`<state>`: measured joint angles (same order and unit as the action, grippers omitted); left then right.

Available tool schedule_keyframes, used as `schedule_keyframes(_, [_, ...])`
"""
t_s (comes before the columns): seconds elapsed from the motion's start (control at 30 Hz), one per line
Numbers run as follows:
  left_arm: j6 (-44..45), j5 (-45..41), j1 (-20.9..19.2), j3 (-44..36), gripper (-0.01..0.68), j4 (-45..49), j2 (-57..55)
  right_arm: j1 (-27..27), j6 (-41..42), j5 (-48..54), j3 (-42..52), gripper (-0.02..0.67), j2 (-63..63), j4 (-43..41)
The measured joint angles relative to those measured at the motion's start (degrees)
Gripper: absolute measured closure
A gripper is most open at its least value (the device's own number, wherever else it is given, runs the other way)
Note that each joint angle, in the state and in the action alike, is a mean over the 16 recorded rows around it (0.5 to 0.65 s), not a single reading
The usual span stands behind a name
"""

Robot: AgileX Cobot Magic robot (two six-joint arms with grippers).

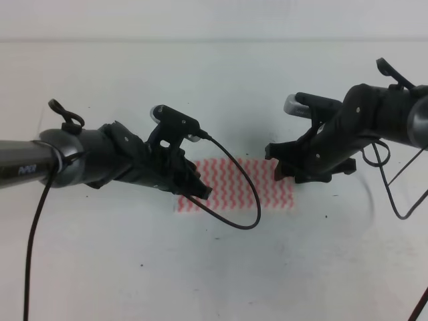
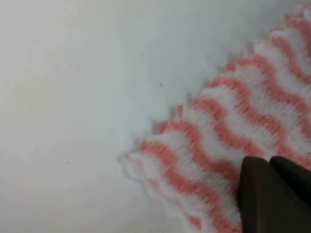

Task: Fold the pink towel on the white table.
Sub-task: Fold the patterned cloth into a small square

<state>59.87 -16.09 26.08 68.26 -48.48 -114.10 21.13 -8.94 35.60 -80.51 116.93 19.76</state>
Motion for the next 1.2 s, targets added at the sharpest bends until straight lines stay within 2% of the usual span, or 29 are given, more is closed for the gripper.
schedule_keyframes(0.53, [0.3,-0.3,0.0,0.0,0.673,-0.1,-0.2,0.1,3.6,5.2,0.2,0.62,0.0,5.5])
schedule_keyframes(1.2, [1.8,-1.7,0.0,0.0,0.673,0.0,-0.4,0.1,4.5,3.2,0.2,0.645,0.0,5.8])
